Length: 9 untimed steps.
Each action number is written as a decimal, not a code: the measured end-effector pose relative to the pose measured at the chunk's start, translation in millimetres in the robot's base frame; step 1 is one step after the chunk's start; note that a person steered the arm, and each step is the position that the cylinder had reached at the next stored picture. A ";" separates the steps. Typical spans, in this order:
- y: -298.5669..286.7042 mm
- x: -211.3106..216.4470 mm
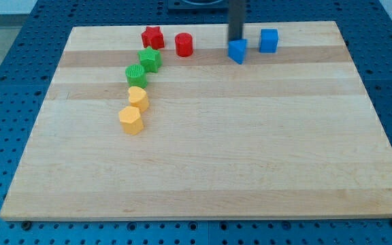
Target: Move blue traingle closer to yellow hexagon
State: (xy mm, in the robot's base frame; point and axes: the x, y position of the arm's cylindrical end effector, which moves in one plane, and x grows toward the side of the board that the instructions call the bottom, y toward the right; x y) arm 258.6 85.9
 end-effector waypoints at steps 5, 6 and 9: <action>6.6 116.2; -6.0 96.7; -42.0 230.5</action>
State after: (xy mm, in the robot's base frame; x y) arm 489.1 43.9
